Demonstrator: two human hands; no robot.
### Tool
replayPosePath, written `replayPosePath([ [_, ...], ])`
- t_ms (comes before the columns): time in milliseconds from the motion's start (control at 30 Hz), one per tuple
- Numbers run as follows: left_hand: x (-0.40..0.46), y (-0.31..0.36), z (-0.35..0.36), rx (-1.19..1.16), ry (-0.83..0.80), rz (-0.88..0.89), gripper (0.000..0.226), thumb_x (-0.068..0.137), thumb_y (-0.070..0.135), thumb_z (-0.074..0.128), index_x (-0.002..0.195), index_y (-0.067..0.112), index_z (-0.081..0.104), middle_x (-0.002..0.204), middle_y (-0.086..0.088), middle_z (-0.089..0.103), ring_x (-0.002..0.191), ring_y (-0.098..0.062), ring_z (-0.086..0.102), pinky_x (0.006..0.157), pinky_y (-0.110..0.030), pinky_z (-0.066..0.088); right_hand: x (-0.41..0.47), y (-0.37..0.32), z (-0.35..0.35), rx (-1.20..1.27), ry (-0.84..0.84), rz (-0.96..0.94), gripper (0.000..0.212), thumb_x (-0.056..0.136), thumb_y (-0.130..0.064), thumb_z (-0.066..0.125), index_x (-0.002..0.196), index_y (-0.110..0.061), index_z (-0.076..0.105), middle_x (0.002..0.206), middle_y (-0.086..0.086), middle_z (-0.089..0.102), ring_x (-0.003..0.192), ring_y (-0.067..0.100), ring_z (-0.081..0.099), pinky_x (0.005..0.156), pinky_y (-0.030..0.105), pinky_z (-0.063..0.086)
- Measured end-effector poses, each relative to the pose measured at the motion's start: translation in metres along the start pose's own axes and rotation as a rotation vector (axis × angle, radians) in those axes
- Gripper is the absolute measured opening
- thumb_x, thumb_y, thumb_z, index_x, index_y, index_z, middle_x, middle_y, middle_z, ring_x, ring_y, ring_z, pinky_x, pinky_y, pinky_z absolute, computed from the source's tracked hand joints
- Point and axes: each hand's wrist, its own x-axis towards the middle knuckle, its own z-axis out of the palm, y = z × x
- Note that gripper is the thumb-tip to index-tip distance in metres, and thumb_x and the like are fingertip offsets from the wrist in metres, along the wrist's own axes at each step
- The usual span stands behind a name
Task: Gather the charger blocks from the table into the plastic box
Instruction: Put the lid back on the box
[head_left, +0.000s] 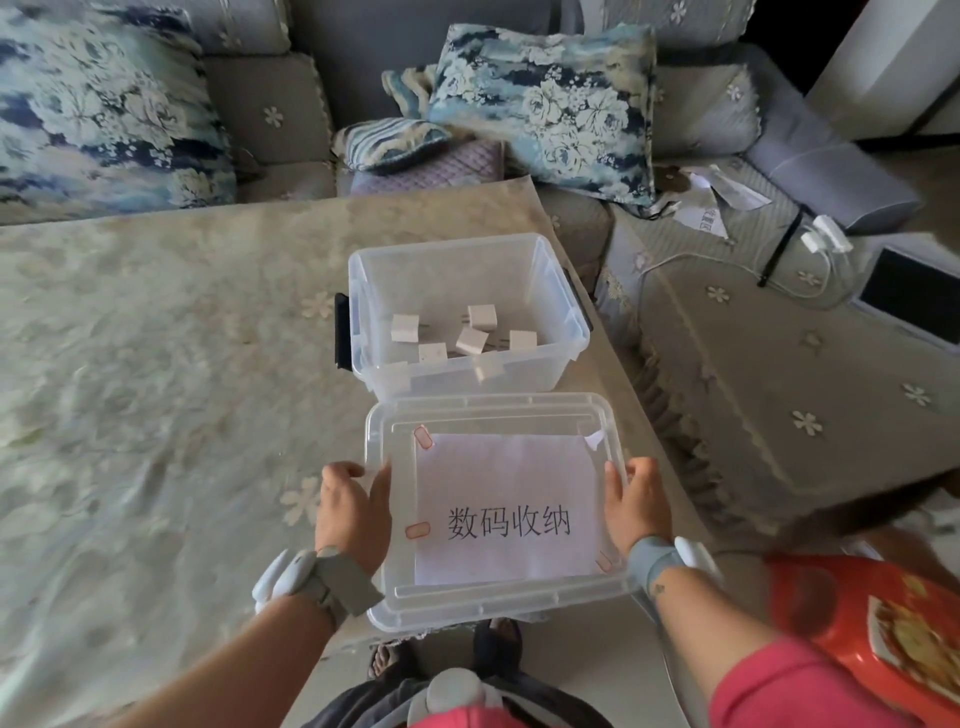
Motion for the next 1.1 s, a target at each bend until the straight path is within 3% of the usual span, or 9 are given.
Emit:
replayPosePath([
  [167,0.009,0.027,-0.02,-0.072,0.123,0.139,0.042,0.093,0.032,0.053,0.115,-0.002,0.045,0.108,-0.023,0.057,0.097,-0.037,0.056,0.077,-0.035,0.039,0.014,-0.034,-0.013,0.134,0.09,-0.102,0.031,0.094,-0.025,0.053,0.105,0.004,0.053,0.105,0.024,0.062,0.09,0.038,0.06,0.07,0.034,0.042],
  [300,0.05,0.07,-0.037,-0.114,0.2,0.208,0.04,0.093,0.033,0.054,0.108,-0.004,0.047,0.107,-0.021,0.056,0.098,-0.038,0.056,0.078,-0.038,0.04,0.044,-0.087,-0.025,0.19,0.137,-0.215,0.03,0.093,-0.022,0.057,0.11,0.003,0.057,0.108,0.022,0.061,0.097,0.037,0.059,0.079,0.037,0.047],
  [500,0.115,0.116,-0.041,-0.004,0.208,0.145,0.037,0.093,0.034,0.05,0.104,-0.001,0.053,0.108,-0.024,0.062,0.107,-0.04,0.053,0.083,-0.04,0.042,0.109,-0.157,-0.037,-0.153,0.163,-0.317,0.03,0.092,-0.029,0.051,0.109,-0.008,0.063,0.112,0.021,0.059,0.106,0.04,0.056,0.091,0.045,0.049],
  [667,0.164,0.136,-0.025,0.034,0.134,0.035,0.038,0.093,0.034,0.052,0.101,-0.001,0.064,0.101,-0.026,0.07,0.097,-0.043,0.062,0.078,-0.036,0.047,0.157,-0.195,-0.025,-0.39,0.085,-0.283,0.033,0.094,-0.029,0.045,0.109,-0.004,0.061,0.118,0.022,0.058,0.111,0.041,0.055,0.097,0.048,0.046],
  [800,0.186,0.133,-0.012,0.016,0.108,-0.057,0.039,0.092,0.034,0.054,0.11,0.0,0.06,0.108,-0.024,0.068,0.102,-0.042,0.062,0.075,-0.033,0.042,0.174,-0.211,-0.012,-0.46,-0.013,-0.256,0.034,0.1,-0.022,0.038,0.124,-0.003,0.053,0.131,0.018,0.048,0.119,0.039,0.051,0.1,0.043,0.042],
  [1000,0.196,0.128,-0.003,0.057,0.077,-0.046,0.037,0.094,0.033,0.05,0.116,0.003,0.052,0.113,-0.024,0.064,0.103,-0.042,0.06,0.073,-0.034,0.037,0.188,-0.212,-0.003,-0.639,0.018,-0.283,0.037,0.093,-0.031,0.04,0.116,-0.012,0.061,0.121,0.018,0.049,0.113,0.04,0.05,0.097,0.049,0.043],
  [1100,0.2,0.122,0.0,0.069,0.078,-0.018,0.035,0.093,0.036,0.049,0.115,0.008,0.051,0.118,-0.022,0.061,0.105,-0.042,0.058,0.082,-0.04,0.045,0.188,-0.206,0.0,-0.569,-0.002,-0.258,0.036,0.096,-0.036,0.039,0.119,-0.014,0.055,0.123,0.02,0.048,0.118,0.04,0.045,0.099,0.049,0.041],
])
